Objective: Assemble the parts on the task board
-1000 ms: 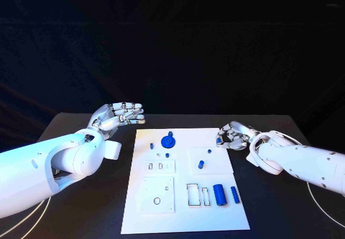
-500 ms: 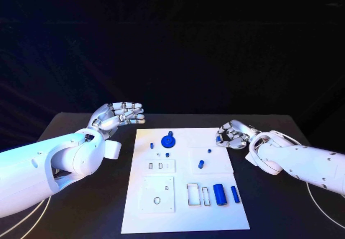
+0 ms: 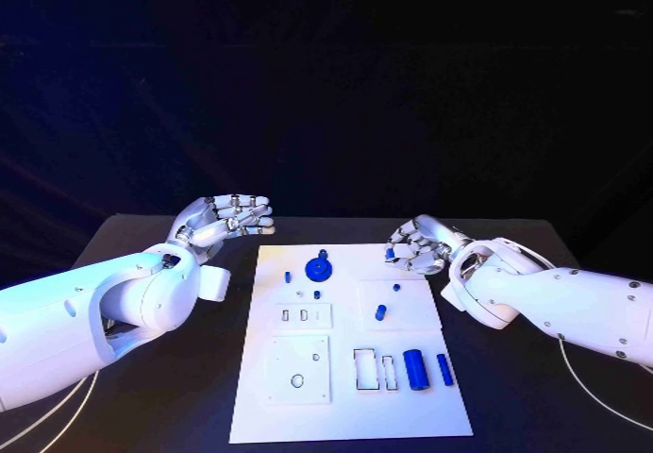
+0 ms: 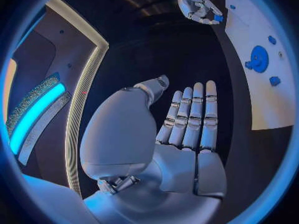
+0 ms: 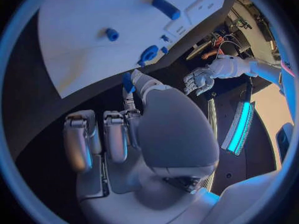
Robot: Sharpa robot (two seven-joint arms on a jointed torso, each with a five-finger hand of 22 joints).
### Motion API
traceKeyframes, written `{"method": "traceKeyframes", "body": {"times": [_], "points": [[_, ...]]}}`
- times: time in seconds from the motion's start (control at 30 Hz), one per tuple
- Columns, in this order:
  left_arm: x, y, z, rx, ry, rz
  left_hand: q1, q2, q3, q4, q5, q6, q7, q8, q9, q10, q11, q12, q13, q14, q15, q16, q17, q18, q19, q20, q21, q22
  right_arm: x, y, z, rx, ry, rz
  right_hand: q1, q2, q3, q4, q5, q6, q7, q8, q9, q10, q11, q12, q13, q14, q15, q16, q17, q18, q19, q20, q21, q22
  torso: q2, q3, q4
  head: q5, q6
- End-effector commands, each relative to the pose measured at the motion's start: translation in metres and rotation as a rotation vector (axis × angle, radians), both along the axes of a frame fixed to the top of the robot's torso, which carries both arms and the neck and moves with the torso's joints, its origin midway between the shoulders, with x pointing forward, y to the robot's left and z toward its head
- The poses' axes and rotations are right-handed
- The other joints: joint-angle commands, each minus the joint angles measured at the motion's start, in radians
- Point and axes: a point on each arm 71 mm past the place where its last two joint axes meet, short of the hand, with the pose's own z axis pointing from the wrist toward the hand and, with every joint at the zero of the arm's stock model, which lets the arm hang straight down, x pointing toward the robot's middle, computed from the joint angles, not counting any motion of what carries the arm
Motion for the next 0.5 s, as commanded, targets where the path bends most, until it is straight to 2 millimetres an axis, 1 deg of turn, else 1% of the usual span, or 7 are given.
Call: {"method": "traceKeyframes", "body": {"times": [0.03, 0.1, 0.17, 0.23, 0.4, 0.43, 0.5], "points": [[0.001, -0.004, 0.0, -0.009, 0.0, -0.017, 0.002, 0.008, -0.004, -0.004, -0.004, -0.004, 0.024, -0.005, 0.002, 0.002, 0.004, -0.003, 0.001, 0.001, -0.001, -0.005, 0.001, 0.003, -0.006, -0.003, 0.006, 0.002, -0.008, 0.021, 0.0, -0.032, 0.037, -0.034, 0.0, 0.01, 0.008, -0.002, 0.003, -0.008, 0.0, 0.023, 0.027, 0.018, 0.0, -0.005, 0.152, 0.091, -0.003, -0.002, 0.194, -0.014, 0.106, -0.005, 0.005, 0.263, -0.005, -0.0021, -0.0007, 0.005, -0.001], [0.002, -0.006, -0.001, -0.008, 0.002, -0.018, 0.002, 0.009, -0.004, -0.004, -0.004, -0.004, 0.024, -0.005, 0.002, 0.003, 0.003, -0.003, 0.001, 0.001, -0.001, -0.005, 0.001, 0.003, -0.007, -0.003, 0.007, 0.002, -0.014, 0.037, 0.0, -0.032, 0.046, -0.01, 0.0, 0.01, 0.008, -0.003, 0.003, -0.009, 0.0, 0.024, 0.027, 0.018, 0.0, -0.005, 0.153, 0.091, -0.003, -0.002, 0.193, -0.014, 0.106, -0.005, 0.005, 0.263, -0.006, -0.0018, -0.0004, 0.006, -0.003], [0.002, -0.007, -0.002, -0.006, 0.004, -0.017, 0.002, 0.009, -0.004, -0.004, -0.004, -0.004, 0.024, -0.005, 0.002, 0.003, 0.003, -0.003, 0.001, 0.001, -0.001, -0.005, 0.001, 0.003, -0.007, -0.003, 0.007, 0.002, -0.021, 0.053, -0.001, -0.034, 0.047, 0.016, -0.002, 0.009, 0.009, -0.003, 0.002, -0.009, 0.001, 0.024, 0.028, 0.019, 0.0, -0.004, 0.153, 0.09, -0.003, -0.003, 0.192, -0.014, 0.106, -0.005, 0.005, 0.263, -0.008, -0.0031, 0.0003, 0.008, -0.006], [0.003, -0.008, -0.003, -0.004, 0.007, -0.017, 0.002, 0.009, -0.004, -0.004, -0.004, -0.004, 0.024, -0.005, 0.002, 0.003, 0.003, -0.003, 0.001, 0.001, -0.001, -0.005, 0.001, 0.003, -0.007, -0.003, 0.007, 0.002, -0.027, 0.068, -0.003, -0.039, 0.038, 0.043, -0.003, 0.009, 0.009, -0.003, 0.002, -0.009, 0.001, 0.025, 0.028, 0.019, 0.0, -0.003, 0.154, 0.09, -0.003, -0.004, 0.188, -0.014, 0.106, -0.005, 0.005, 0.263, -0.01, -0.0048, -0.0008, 0.01, -0.008], [0.004, -0.009, -0.005, -0.001, 0.011, -0.015, 0.001, 0.01, -0.004, -0.004, -0.004, -0.003, 0.024, -0.005, 0.002, 0.003, 0.003, -0.003, 0.001, 0.001, -0.001, -0.005, 0.002, 0.003, -0.006, -0.003, 0.007, 0.002, -0.039, 0.098, -0.013, -0.051, 0.02, 0.089, -0.016, 0.004, 0.011, -0.003, 0.001, -0.009, 0.0, 0.029, 0.03, 0.021, 0.0, -0.003, 0.155, 0.089, -0.003, -0.005, 0.185, -0.014, 0.106, -0.005, 0.005, 0.263, -0.013, -0.0068, -0.0023, 0.018, -0.014], [0.004, -0.01, -0.005, -0.001, 0.012, -0.015, 0.001, 0.01, -0.004, -0.004, -0.004, -0.003, 0.024, -0.005, 0.002, 0.003, 0.003, -0.003, 0.001, 0.001, -0.001, -0.005, 0.002, 0.003, -0.006, -0.003, 0.007, 0.002, -0.041, 0.103, -0.015, -0.053, 0.019, 0.096, -0.018, 0.004, 0.011, -0.003, 0.001, -0.009, 0.0, 0.03, 0.03, 0.021, 0.0, -0.002, 0.155, 0.089, -0.004, -0.006, 0.184, -0.014, 0.106, -0.005, 0.005, 0.263, -0.014, -0.0066, -0.0022, 0.021, -0.017], [0.004, -0.01, -0.006, 0.0, 0.013, -0.015, 0.001, 0.01, -0.004, -0.004, -0.004, -0.003, 0.024, -0.005, 0.002, 0.003, 0.003, -0.003, 0.001, 0.001, -0.001, -0.005, 0.002, 0.003, -0.006, -0.003, 0.007, 0.002, -0.045, 0.111, -0.019, -0.057, 0.02, 0.109, -0.02, 0.003, 0.011, -0.003, 0.001, -0.009, 0.0, 0.03, 0.03, 0.021, 0.0, -0.003, 0.155, 0.089, -0.004, -0.006, 0.184, -0.014, 0.106, -0.005, 0.005, 0.263, -0.013, -0.0058, -0.0014, 0.022, -0.02]]}}
